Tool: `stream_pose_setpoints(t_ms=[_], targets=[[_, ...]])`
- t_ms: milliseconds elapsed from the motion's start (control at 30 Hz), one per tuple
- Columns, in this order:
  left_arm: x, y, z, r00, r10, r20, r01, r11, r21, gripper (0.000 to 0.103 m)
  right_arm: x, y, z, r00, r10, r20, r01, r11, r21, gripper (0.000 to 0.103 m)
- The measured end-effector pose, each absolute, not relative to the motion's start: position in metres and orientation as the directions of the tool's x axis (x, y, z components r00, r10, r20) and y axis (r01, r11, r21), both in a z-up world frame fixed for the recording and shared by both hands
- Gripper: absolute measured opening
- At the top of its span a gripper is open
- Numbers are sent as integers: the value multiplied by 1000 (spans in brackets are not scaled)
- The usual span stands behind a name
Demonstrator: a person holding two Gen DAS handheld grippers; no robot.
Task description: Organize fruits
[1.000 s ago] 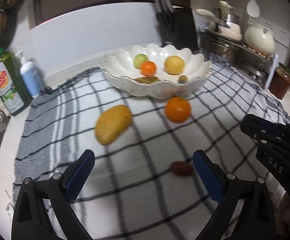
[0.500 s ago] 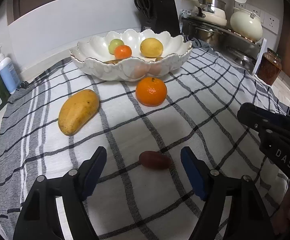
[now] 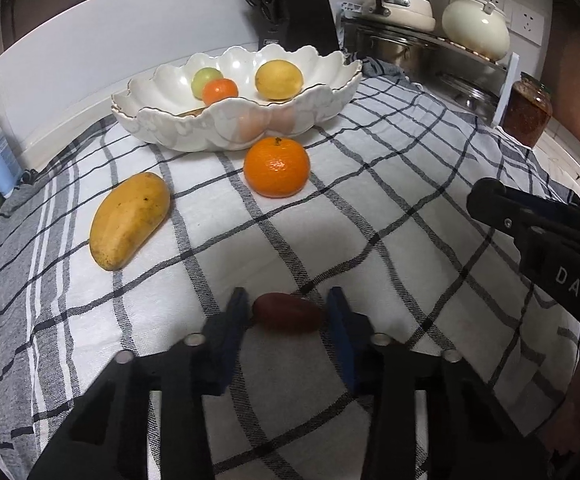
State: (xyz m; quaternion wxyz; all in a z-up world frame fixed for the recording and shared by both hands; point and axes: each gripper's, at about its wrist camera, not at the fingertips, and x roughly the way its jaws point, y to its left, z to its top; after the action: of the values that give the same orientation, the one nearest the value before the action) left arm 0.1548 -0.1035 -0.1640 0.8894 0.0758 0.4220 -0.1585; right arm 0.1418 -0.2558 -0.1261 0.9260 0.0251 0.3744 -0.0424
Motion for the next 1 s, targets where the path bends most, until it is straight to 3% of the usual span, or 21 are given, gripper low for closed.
stream_pose_setpoints(t_ms=[1000], targets=[[150, -76, -121, 673, -187, -716, 282, 959, 14, 33, 141, -238, -102, 749, -44, -662, 65, 998, 8, 27]])
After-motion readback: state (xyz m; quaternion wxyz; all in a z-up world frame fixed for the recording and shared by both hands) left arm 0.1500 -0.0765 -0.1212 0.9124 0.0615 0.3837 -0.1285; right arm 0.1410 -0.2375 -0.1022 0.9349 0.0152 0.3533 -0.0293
